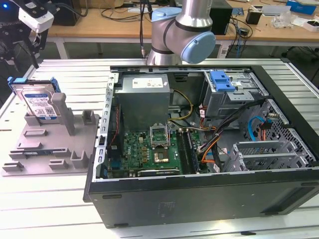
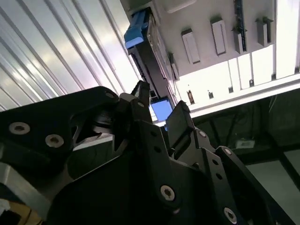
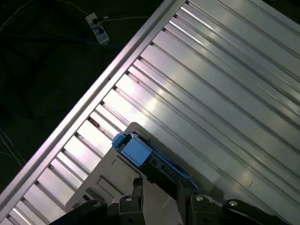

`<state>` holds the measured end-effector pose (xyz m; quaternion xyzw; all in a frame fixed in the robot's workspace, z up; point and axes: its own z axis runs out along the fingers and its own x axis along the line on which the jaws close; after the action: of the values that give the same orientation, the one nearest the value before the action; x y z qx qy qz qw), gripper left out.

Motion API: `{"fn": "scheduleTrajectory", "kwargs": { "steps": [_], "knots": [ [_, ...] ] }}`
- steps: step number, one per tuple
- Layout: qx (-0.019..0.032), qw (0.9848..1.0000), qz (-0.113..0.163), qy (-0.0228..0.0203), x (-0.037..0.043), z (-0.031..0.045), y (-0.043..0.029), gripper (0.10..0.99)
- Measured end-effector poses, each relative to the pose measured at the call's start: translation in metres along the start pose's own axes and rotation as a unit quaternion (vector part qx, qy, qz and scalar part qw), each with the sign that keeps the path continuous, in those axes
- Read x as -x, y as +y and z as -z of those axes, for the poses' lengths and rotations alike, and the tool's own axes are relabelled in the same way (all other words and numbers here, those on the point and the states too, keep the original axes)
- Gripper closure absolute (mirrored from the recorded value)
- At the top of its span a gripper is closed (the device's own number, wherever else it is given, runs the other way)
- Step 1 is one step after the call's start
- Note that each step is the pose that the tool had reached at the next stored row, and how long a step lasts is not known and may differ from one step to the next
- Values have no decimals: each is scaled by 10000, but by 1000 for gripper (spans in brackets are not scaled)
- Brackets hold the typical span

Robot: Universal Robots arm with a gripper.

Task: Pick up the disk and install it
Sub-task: 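Pick up the disk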

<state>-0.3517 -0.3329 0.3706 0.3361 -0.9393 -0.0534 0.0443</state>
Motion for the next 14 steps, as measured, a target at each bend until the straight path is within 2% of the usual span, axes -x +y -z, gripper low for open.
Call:
{"fn": "scheduleTrajectory", "kwargs": {
  "steps": [3, 8, 13, 14],
  "knots": [
    [-12, 9997, 250, 33, 5, -1, 6, 663],
    [-36, 9972, 740, 97, 7, -3, 9, 663],
    [-59, 9922, 1236, 162, 9, -4, 11, 663],
    [-66, 9902, 1381, 182, 10, -5, 12, 663]
  ]
}}
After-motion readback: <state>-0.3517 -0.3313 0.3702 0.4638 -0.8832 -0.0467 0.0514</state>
